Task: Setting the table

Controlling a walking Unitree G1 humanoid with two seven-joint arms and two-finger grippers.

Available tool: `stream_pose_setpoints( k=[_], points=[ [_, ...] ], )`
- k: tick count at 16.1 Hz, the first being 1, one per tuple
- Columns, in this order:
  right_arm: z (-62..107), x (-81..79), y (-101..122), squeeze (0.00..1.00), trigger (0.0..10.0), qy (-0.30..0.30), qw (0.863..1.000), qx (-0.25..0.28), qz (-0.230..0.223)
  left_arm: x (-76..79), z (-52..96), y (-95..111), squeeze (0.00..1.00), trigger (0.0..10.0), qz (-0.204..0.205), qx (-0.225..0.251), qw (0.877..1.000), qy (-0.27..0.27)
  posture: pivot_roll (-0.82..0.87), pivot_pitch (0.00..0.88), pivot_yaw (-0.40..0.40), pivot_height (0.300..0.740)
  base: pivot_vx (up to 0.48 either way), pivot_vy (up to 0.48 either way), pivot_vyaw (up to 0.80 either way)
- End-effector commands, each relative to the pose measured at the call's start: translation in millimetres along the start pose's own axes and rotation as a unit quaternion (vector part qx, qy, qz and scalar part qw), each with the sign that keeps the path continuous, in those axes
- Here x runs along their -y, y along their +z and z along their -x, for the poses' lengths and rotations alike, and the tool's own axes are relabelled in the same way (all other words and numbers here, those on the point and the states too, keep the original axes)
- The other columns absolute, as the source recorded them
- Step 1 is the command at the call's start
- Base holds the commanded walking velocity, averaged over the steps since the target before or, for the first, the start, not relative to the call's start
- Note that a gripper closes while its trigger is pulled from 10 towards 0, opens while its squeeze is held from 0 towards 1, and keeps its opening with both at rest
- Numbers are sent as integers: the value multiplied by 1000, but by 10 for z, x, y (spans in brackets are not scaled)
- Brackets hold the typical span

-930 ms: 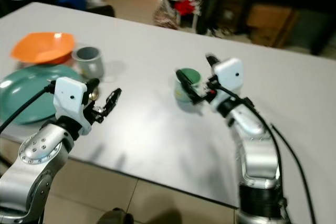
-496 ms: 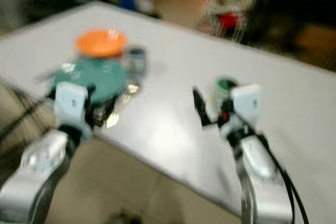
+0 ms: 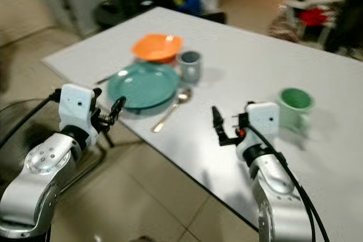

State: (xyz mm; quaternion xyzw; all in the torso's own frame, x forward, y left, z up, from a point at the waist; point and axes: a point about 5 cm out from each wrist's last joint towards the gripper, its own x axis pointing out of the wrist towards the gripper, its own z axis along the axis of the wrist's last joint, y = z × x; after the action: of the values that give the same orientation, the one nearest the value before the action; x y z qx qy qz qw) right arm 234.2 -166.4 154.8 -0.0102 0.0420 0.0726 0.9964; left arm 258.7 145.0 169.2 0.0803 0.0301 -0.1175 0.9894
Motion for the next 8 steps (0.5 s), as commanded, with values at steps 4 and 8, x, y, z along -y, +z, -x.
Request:
stream_pose_setpoints(
  k=[4, 8],
  points=[
    [-70, -99, 64, 1000, 10000, 16, 1000, 15, 0, -48, 30, -61, 0, 10000, -5, -13, 1000, 16, 66, 0, 69, 740, 0, 0, 800],
    [-40, -86, -59, 1000, 10000, -4, 999, -26, -28, -80, 19, -84, 0, 10000, -6, -18, 1000, 16, 48, 0, 65, 740, 0, 278, 0]
  ],
)
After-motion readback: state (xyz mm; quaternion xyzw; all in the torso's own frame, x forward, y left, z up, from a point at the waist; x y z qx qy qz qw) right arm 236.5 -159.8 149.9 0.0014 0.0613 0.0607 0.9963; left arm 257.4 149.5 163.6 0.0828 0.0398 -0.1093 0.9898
